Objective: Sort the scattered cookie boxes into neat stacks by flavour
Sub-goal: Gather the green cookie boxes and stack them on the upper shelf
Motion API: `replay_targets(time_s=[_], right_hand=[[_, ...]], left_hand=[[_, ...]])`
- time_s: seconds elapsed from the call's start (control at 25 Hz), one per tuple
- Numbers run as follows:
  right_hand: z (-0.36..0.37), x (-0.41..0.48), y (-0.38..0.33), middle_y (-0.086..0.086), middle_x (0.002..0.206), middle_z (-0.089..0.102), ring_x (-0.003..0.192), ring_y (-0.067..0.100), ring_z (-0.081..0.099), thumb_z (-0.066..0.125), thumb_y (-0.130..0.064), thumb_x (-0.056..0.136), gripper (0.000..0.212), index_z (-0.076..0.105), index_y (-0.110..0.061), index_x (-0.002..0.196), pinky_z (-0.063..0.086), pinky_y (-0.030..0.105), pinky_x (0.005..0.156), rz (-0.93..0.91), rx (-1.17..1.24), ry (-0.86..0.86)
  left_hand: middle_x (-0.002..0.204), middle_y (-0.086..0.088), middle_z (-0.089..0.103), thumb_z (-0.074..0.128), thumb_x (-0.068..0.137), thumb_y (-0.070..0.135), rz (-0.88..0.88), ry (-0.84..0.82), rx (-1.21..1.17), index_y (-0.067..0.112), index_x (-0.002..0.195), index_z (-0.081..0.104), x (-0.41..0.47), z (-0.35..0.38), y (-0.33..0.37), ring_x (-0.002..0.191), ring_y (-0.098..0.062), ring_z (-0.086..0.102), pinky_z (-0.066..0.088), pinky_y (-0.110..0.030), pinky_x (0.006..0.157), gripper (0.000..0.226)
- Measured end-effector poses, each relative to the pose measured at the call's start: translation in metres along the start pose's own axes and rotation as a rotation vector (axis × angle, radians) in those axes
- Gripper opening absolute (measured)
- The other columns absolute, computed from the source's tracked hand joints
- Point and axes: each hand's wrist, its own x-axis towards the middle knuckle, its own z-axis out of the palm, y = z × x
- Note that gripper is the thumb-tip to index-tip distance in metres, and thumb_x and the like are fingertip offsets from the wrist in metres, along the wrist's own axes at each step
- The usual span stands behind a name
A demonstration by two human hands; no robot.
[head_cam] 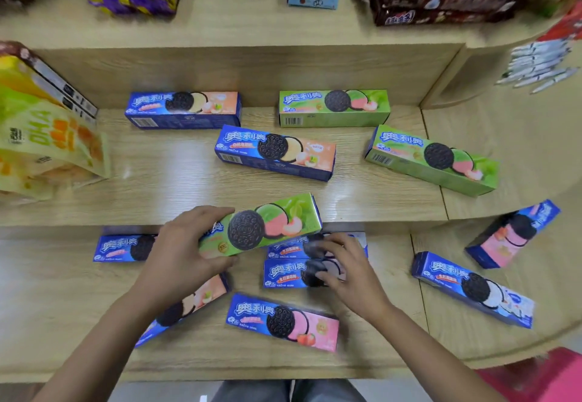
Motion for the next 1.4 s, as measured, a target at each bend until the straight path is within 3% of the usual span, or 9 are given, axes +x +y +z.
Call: replay_targets(time_s=[0.12,0.36,0.56,0.76,0.92,1.08,1.24,1.32,1.4], right_hand=[[-0.059,0.021,-0.047,-0.003,0.123,0.050,0.114,0.007,0.048,0.077,-0.017,0.068,0.060,0.049,-0.028,0.120,0.034,0.014,0.094,-0.022,0.218,0.105],[-0.145,0.070,-0.083,-0.011,0.129,0.049,0.115,0.006,0.045,0.081,-0.034,0.060,0.081,0.041,-0.029,0.130,0.032,0.015,0.097,-0.113,0.069,0.075],[-0.189,0.097,-0.069,-0.006,0.112,0.060,0.101,0.011,0.052,0.078,-0.039,0.057,0.070,0.052,-0.027,0.121,0.039,0.019,0.086,-0.097,-0.086,0.169],[-0.225,0.060,-0.031,-0.022,0.109,0.060,0.101,0.002,0.054,0.077,-0.049,0.051,0.068,0.055,-0.033,0.114,0.037,0.007,0.086,-0.009,-0.040,0.290],[-0.232,0.011,0.009,-0.030,0.116,0.053,0.099,0.006,0.056,0.074,-0.053,0.047,0.070,0.055,-0.040,0.114,0.043,0.014,0.084,0.135,-0.038,0.363],[-0.215,-0.015,0.046,-0.042,0.111,0.053,0.096,-0.007,0.052,0.075,-0.051,0.047,0.068,0.054,-0.048,0.111,0.037,0.006,0.078,0.202,-0.005,0.378],[-0.192,-0.015,0.076,-0.010,0.112,0.060,0.106,-0.014,0.045,0.086,-0.026,0.049,0.072,0.057,-0.022,0.115,0.033,0.005,0.089,0.235,0.019,0.411],[-0.184,-0.013,0.086,0.004,0.113,0.056,0.109,-0.014,0.041,0.085,-0.023,0.049,0.072,0.056,-0.023,0.115,0.033,0.006,0.092,0.240,0.030,0.418],[-0.179,-0.015,0.091,0.002,0.117,0.052,0.111,-0.007,0.044,0.083,-0.024,0.052,0.071,0.053,-0.032,0.116,0.036,0.013,0.097,0.260,0.083,0.425]], left_hand=[[0.104,0.020,0.056,0.064,0.051,0.049,0.085,0.026,-0.003,0.030,0.113,0.054,0.024,-0.016,0.021,0.095,-0.003,0.051,0.038,-0.023,0.079,0.066],[0.101,0.019,0.057,0.075,0.051,0.043,0.257,0.030,-0.006,0.028,0.111,0.055,0.088,-0.035,0.062,0.092,-0.005,0.053,0.035,-0.009,0.076,0.065],[0.111,-0.001,0.066,0.065,0.051,0.052,0.372,0.012,0.038,0.023,0.114,0.056,0.145,-0.032,0.094,0.100,-0.023,0.059,0.047,-0.043,0.084,0.070],[0.120,-0.001,0.062,0.081,0.055,0.038,0.476,-0.102,0.057,0.021,0.117,0.054,0.175,0.008,0.142,0.108,-0.023,0.056,0.044,-0.038,0.087,0.069],[0.123,-0.003,0.060,0.077,0.060,0.039,0.579,-0.177,0.098,0.021,0.122,0.051,0.177,0.066,0.170,0.113,-0.023,0.053,0.041,-0.038,0.090,0.069],[0.124,-0.006,0.060,0.067,0.061,0.044,0.606,-0.260,0.112,0.021,0.123,0.050,0.171,0.115,0.167,0.114,-0.026,0.053,0.041,-0.040,0.090,0.068],[0.122,-0.005,0.061,0.069,0.063,0.038,0.614,-0.231,0.160,0.020,0.122,0.051,0.175,0.141,0.156,0.113,-0.025,0.052,0.038,-0.036,0.088,0.065],[0.118,-0.006,0.063,0.071,0.062,0.033,0.641,-0.211,0.171,0.018,0.120,0.053,0.176,0.148,0.152,0.110,-0.025,0.053,0.039,-0.035,0.087,0.063],[0.120,-0.007,0.062,0.070,0.060,0.033,0.683,-0.190,0.171,0.017,0.122,0.051,0.176,0.150,0.148,0.111,-0.024,0.051,0.039,-0.037,0.088,0.067]])
